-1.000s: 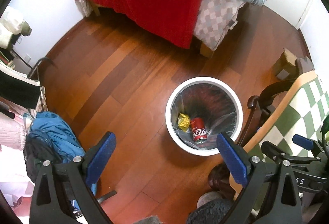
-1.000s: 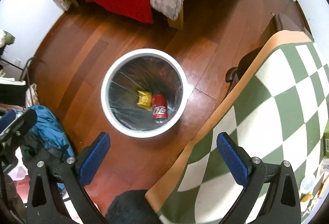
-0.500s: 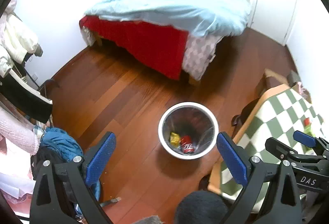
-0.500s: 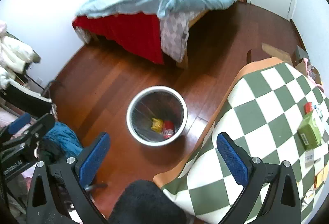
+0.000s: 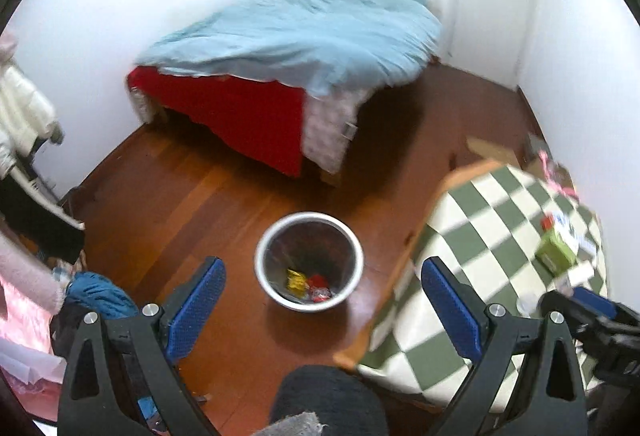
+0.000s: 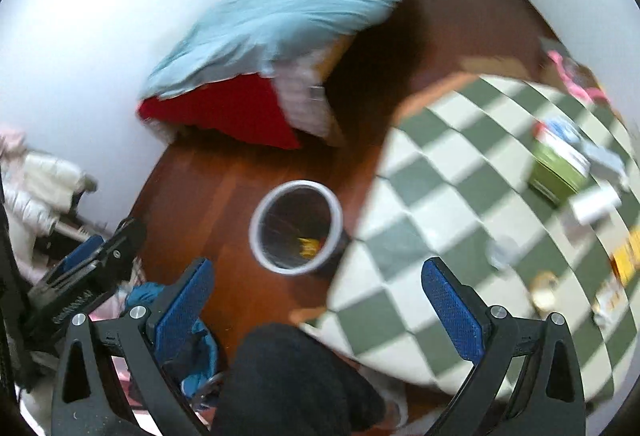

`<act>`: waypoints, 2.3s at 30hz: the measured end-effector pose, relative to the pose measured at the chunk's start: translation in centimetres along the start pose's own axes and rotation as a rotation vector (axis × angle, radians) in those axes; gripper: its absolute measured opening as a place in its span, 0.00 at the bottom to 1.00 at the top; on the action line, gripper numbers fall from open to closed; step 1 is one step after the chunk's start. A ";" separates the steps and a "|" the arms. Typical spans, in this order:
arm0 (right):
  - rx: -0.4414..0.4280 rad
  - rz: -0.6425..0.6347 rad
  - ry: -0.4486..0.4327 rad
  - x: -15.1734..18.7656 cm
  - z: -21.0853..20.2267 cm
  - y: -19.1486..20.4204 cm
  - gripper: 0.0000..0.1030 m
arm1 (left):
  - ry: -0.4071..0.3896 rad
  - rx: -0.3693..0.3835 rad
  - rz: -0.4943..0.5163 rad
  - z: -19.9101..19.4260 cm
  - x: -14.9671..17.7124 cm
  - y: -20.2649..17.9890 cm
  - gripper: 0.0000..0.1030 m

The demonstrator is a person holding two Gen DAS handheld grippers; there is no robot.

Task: Collect trash
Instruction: 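Move both open tools back toward the table, then grasp the yellow box with the right tool while the left tool grasps the clear plastic cup, then carry the yellow box and plastic cup over the bin and release both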

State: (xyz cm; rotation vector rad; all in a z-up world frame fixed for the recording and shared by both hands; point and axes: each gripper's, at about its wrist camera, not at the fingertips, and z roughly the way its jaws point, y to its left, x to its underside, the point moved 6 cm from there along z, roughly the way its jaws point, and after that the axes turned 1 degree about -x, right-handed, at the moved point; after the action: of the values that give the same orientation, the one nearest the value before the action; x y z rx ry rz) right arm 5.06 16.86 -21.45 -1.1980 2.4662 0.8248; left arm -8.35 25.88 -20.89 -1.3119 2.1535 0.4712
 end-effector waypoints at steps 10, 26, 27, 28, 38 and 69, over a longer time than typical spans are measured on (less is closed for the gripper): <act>0.315 0.442 -0.007 2.4 -3.3 -25.8 1.00 | 0.184 0.114 0.174 8.2 4.8 -16.3 0.97; 0.511 0.731 0.064 5.0 -0.7 -47.2 1.00 | 0.435 0.276 0.316 16.4 11.2 -31.9 0.84; 0.509 0.732 0.062 4.9 -0.3 -47.6 1.00 | 0.439 0.274 0.319 16.6 11.3 -32.1 0.72; 0.506 0.733 0.064 4.9 0.1 -47.7 1.00 | 0.444 0.271 0.323 16.9 11.4 -32.1 0.60; 0.616 0.617 0.068 4.0 1.4 -46.8 0.76 | 0.371 0.201 0.402 16.3 11.7 -32.8 0.39; 0.304 0.215 -0.204 -4.6 -6.9 -26.2 0.62 | 0.007 0.200 0.331 4.1 -1.6 -25.5 0.39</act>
State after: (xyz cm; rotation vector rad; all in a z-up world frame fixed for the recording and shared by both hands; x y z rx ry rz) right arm 28.51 2.63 -23.55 -0.7185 2.4644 0.5616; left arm 16.06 17.66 -23.21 -0.8547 2.3646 0.3668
